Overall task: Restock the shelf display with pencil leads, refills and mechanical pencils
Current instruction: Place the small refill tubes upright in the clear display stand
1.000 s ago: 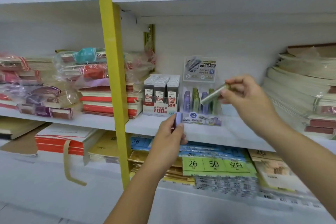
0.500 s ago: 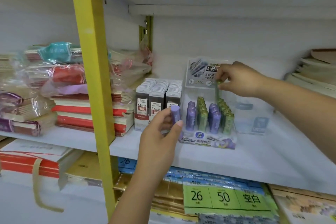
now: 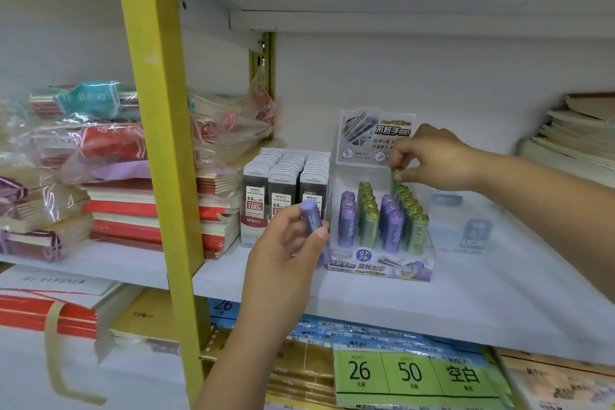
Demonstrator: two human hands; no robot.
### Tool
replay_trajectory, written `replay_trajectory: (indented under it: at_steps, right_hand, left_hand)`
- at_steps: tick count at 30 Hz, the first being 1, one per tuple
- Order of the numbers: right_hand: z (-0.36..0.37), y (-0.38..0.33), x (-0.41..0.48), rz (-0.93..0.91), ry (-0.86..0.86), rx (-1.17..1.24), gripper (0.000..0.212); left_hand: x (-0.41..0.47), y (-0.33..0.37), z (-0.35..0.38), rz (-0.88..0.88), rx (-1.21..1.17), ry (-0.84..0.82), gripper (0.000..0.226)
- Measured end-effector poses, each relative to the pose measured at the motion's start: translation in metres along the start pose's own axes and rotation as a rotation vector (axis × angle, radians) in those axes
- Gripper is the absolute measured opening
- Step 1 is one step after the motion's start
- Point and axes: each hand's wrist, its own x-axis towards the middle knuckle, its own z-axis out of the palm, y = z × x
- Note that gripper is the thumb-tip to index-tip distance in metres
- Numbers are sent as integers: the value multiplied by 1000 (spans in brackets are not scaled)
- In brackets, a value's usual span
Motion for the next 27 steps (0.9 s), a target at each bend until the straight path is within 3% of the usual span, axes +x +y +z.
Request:
replay_trajectory:
  at_steps: [4,11,14,17,20,23,27]
  right_hand:
    - [2,5,0,26,45,-42,11]
    - [2,0,-1,-14,-94,-296,19]
    - [3,-13,-17,-106,160,-351,27]
    - [-4,-42,-47,-120,349,79,25]
    - [-11,-75,-80,-81,128,493,22]
    - [-9,-103,-104,-24,-104,839,22]
    - [-4,-119,-117,28,-27,1021,19]
  left_hand:
    - [-1,1,-2,-8,-9,5,21]
    - [-2,10,-9,-105,-170,47,25]
    - [-5,18,-13,-176,-311,31,24]
    - [-9,25,-16,-211,-420,35,23]
    - [-16,33,-16,-206,-452,20,36]
    - [-22,40,-10,-201,-501,13,34]
    - [-28,46,-2,-213,-522,-37,25]
